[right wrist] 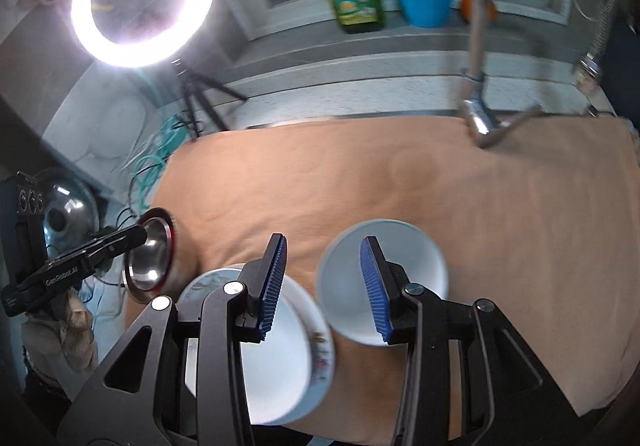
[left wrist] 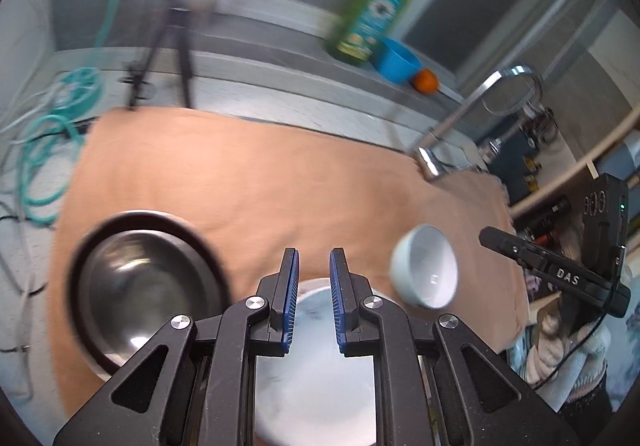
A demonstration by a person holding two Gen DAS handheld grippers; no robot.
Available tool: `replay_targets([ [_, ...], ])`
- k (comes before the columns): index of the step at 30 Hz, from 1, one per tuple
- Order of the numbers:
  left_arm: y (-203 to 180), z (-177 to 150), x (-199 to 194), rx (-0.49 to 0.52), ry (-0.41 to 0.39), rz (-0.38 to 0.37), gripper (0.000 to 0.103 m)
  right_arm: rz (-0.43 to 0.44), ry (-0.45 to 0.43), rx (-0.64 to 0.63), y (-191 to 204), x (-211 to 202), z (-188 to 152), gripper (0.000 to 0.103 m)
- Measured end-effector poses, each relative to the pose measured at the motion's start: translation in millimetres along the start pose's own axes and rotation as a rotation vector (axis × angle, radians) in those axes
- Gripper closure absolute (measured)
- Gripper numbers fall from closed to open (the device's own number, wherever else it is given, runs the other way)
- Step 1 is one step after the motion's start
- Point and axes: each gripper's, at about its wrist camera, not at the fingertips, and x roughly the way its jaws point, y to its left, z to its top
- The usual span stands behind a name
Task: Organize plates and bowls
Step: 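Move the left gripper to the pale blue ceramic bowl, then close the left gripper on the pale blue bowl rim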
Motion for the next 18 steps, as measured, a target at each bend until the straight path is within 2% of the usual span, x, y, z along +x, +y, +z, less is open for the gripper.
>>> replay_targets([
  [5,-35,0,37,0.041,0.073,-0.046,0.09,-0.045,0.029,0.072,-44,8,-8,0.063],
  [11,-65,1,80,0.072,0.163,-0.071,0.09,0.002,0.096,0.171,-82,31,-18,0.063],
  [18,-78,0,110,0.073,0.233,-0.069,0.09,0.054,0.136,0.228,-101,46,-26,0.063],
])
